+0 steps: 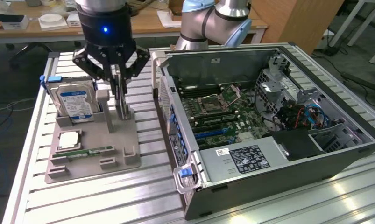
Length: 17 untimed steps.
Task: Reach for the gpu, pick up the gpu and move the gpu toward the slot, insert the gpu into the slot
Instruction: 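Pick up the gpu and move the gpu toward the slot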
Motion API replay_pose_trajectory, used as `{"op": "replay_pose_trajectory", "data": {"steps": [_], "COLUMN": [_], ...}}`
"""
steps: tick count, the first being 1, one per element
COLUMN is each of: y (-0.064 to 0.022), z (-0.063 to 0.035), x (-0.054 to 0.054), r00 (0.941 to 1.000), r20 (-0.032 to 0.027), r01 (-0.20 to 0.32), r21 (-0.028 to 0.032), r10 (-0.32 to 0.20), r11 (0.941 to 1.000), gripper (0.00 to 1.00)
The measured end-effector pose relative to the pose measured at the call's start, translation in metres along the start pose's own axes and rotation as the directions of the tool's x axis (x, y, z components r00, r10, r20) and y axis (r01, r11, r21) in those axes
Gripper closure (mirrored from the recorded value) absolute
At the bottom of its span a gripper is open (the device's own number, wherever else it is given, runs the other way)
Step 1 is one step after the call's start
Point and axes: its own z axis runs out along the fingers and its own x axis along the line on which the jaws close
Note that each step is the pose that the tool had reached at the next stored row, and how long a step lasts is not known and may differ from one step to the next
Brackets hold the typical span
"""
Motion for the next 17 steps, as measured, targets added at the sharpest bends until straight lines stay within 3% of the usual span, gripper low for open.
{"op": "replay_pose_trajectory", "data": {"steps": [9,17], "y": [0.0015,0.0016], "z": [-0.0393,-0.0397], "x": [-0.001,-0.002], "r00": [1.0000,0.9978], "r20": [-0.0002,-0.0027], "r01": [0.001,0.066], "r21": [-0.0001,-0.0013], "r10": [-0.001,-0.066], "r11": [1.0000,0.9978], "gripper": [0.74,0.74]}}
